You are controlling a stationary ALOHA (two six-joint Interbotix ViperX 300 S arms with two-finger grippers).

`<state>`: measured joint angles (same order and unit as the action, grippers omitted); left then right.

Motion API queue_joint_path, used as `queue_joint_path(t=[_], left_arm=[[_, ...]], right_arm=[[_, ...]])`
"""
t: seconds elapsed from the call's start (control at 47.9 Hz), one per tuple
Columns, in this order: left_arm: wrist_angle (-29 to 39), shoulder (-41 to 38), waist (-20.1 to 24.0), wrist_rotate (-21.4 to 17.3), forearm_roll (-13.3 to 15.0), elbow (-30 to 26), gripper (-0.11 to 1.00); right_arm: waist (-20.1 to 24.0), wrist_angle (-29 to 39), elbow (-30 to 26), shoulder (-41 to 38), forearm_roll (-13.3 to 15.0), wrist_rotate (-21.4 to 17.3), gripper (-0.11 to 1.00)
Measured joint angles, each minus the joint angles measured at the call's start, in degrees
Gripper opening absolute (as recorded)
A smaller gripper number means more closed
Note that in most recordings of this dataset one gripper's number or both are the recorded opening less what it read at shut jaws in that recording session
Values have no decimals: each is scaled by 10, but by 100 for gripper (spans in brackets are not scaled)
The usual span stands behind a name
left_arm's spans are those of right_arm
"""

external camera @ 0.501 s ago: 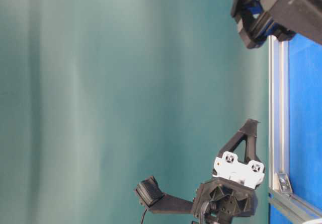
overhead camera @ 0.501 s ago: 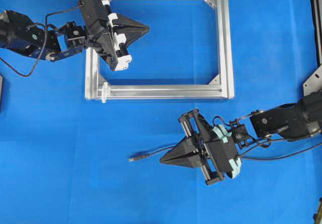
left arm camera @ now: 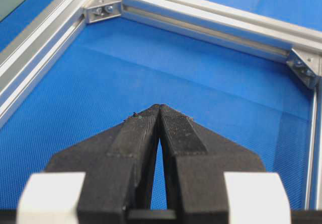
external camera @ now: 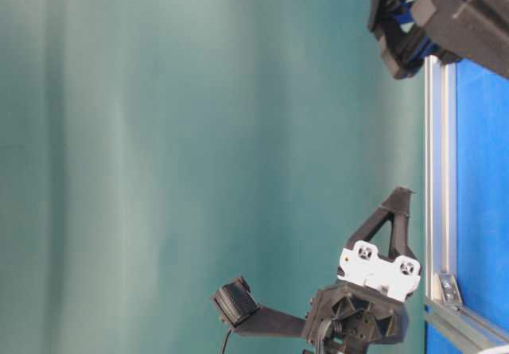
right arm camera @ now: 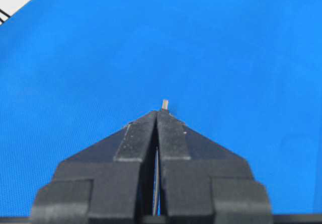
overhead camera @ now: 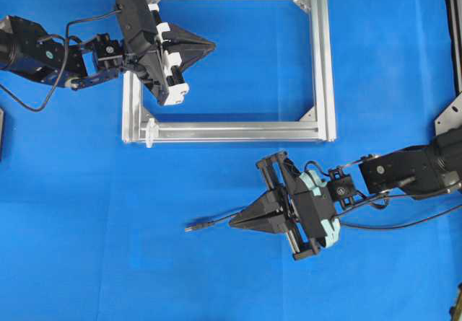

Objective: Insert the wire through the string loop located on the left side.
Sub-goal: 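Open the right gripper and lower it over the black USB cable end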

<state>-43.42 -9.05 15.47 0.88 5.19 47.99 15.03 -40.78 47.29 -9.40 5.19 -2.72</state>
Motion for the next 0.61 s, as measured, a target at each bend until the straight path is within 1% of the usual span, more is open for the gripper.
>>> queue_joint_path(t=[0.063, 0.146, 0.209, 0.292, 0.313, 0.355, 0.397, 0.439, 0.501, 0.606], left_arm=[[0, 0, 1, -1, 0, 0, 0], [0, 1, 1, -1, 0, 0, 0], [1, 1, 0, -1, 0, -1, 0], [1, 1, 0, -1, 0, -1, 0], [0, 1, 1, -1, 0, 0, 0], [0, 1, 0, -1, 0, 0, 0], [0, 0, 1, -1, 0, 0, 0], [1, 0, 0, -1, 0, -1, 0], [0, 1, 1, -1, 0, 0, 0], [0, 1, 1, -1, 0, 0, 0]], right_arm=[[0, -1, -1, 0, 0, -6, 5], [0, 0, -1, 1, -3, -12, 21], [0, 0, -3, 0, -9, -14, 38], [0, 2, -4, 0, -18, -14, 63], [0, 2, -4, 0, -20, -14, 71], [0, 3, -4, 0, -23, -14, 82], [0, 3, -4, 0, -25, -14, 91], [0, 3, -4, 0, -25, -14, 92], [0, 3, -4, 0, -26, -14, 88], [0, 3, -4, -2, -29, -14, 90]])
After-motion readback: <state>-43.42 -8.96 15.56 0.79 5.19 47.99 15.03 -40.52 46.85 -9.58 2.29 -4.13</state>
